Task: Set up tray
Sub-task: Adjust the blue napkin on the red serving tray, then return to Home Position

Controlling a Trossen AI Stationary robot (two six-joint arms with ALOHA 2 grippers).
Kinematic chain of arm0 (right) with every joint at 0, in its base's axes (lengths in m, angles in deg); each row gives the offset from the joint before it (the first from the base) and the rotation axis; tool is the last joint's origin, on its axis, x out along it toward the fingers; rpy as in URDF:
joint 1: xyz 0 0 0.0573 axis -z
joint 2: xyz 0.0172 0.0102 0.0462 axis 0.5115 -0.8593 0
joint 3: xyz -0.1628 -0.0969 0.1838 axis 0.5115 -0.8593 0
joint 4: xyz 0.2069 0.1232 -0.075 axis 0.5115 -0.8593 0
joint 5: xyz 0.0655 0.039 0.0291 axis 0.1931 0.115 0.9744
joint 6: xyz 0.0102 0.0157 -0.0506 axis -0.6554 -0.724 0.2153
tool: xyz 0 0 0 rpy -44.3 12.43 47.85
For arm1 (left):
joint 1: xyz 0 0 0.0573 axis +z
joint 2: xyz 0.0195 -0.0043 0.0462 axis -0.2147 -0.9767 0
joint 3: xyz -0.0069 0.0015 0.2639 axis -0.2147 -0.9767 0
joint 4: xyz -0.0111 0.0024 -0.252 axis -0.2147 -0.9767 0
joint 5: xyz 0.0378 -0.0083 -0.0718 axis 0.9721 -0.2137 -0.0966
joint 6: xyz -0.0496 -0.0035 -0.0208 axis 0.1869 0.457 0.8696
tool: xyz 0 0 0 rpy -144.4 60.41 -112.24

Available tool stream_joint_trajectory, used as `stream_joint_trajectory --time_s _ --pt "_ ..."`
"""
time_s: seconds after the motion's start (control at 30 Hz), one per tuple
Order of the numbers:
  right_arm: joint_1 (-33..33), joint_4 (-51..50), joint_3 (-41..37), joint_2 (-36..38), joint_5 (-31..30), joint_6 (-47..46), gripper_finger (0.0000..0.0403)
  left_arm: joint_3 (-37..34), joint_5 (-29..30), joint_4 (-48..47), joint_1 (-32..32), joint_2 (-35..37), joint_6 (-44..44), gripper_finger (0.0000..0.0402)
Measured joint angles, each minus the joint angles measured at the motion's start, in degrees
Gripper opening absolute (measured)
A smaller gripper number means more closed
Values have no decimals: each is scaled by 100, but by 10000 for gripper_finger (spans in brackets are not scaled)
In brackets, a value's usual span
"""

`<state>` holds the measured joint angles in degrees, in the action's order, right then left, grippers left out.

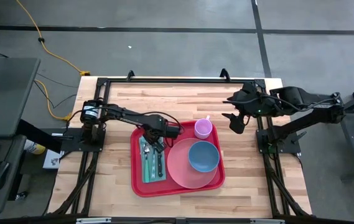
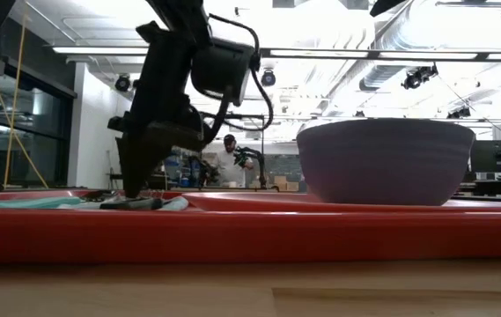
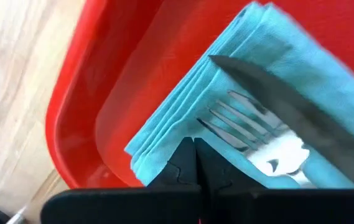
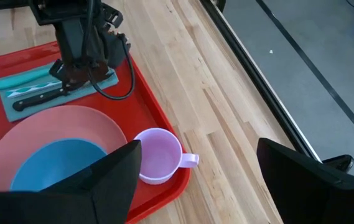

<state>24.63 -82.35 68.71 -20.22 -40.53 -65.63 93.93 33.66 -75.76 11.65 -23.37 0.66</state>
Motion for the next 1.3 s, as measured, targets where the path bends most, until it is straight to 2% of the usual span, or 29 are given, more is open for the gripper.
stream_joint_trajectory --time_s 0.23,0.33,0.47,0.6,0.83,1.03,1.1,1.2,1.23,1.3 --pt "-2 0 0 0 0 1 298 256 86 -72 0 329 -18 19" --pt "0 -19 -2 0 -1 20 298 510 251 55 -44 542 -410 18" --pt "0 -22 -3 4 116 144 298 862 955 346 -181 1055 -881 24" --pt "-4 18 -11 184 503 301 298 878 1808 683 -238 1813 -1114 24" --pt "0 271 -11 1246 492 356 298 678 2606 827 -340 2974 -1708 22" --pt "0 381 -24 2377 351 94 298 161 3314 1195 -826 3904 -2223 33" --pt "0 382 -24 2751 235 -62 298 -97 3575 1874 -1082 4211 -2506 29" --pt "0 366 -11 3187 20 -280 298 -858 3838 2631 -1493 4810 -3047 20" --pt "0 351 -19 3331 -28 -297 298 -1138 3924 3144 -1619 5030 -3151 18" --pt "8 402 -87 3535 -216 -305 298 -1876 3965 3483 -1871 5576 -3170 15"
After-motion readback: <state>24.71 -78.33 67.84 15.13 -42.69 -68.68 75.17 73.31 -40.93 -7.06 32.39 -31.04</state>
